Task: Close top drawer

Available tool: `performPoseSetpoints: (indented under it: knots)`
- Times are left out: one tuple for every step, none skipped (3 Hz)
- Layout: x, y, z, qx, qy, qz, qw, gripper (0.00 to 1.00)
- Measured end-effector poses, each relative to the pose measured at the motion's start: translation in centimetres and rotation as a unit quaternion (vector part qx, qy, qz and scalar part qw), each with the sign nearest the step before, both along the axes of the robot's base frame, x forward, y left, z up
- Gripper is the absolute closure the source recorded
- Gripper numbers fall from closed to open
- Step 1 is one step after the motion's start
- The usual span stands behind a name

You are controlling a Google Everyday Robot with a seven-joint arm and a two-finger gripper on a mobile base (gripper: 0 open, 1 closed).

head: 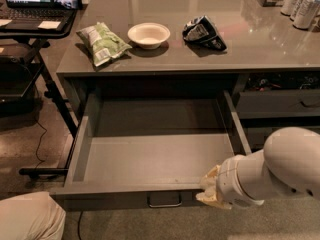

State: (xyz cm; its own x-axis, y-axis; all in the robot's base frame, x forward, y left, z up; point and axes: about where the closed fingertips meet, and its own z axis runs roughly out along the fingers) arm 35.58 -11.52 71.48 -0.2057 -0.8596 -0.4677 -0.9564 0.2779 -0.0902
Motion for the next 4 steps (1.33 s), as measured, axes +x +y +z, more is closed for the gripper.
performPoseSetpoints:
  knots:
    - [-0.5,-0.2,-2.9,0.012,0.014,-0.003,0.9998,0.89]
    - [-0.5,-0.6,-5.5,0.024,0.024,-0.004,0.9994,1.00]
    - [0.4,-0.9,-7.4,0.032,0.024,0.005,0.9992,0.81]
    - [1.1,-0.9,-7.8,0.031,0.019,0.015,0.9992,0.57]
